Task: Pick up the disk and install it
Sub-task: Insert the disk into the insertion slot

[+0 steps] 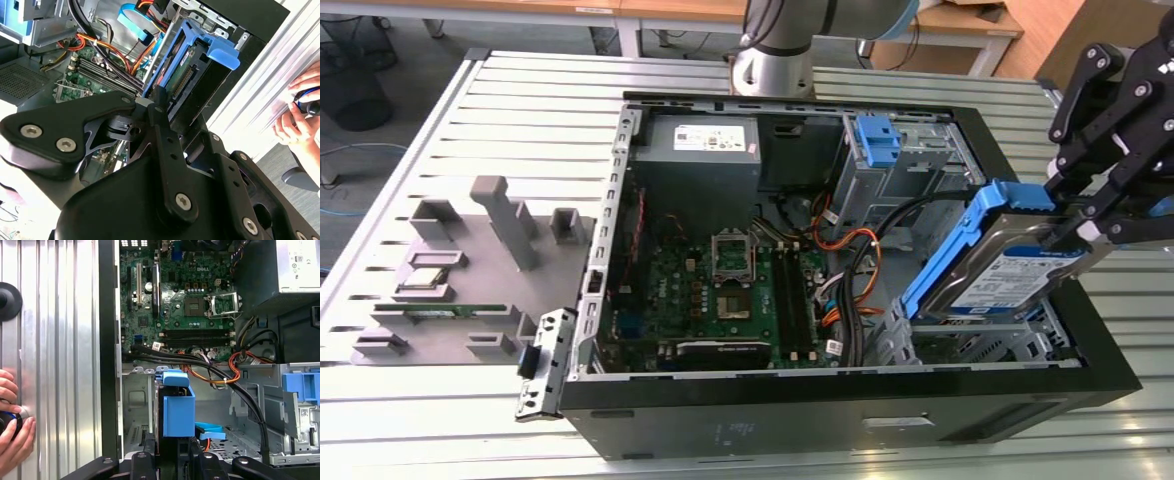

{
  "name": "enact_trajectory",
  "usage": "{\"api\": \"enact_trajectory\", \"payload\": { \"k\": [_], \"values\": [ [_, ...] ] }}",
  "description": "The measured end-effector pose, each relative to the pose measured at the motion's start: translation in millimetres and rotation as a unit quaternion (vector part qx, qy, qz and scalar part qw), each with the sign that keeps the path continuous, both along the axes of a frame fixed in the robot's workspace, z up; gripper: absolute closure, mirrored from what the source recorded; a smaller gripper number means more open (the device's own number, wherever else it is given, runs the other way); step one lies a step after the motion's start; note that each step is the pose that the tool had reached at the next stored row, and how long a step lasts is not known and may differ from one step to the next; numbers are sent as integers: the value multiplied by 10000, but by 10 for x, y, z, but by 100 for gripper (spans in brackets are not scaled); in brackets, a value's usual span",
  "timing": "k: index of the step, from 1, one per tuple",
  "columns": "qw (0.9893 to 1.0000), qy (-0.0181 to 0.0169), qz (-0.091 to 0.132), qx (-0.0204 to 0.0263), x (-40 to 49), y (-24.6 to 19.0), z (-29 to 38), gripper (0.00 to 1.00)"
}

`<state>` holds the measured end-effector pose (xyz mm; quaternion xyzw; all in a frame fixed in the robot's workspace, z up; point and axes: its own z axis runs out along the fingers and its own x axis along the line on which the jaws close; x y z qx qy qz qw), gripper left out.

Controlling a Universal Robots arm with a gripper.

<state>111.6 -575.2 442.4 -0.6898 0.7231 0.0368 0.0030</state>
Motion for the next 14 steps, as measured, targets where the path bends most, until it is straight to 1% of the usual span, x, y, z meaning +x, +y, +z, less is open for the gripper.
{"api": "enact_trajectory", "payload": {
  "k": [7,14],
  "values": [
    [10000,0,0,0,0,0,-74,65],
    [10000,0,0,0,0,0,-187,65]
  ]
}}
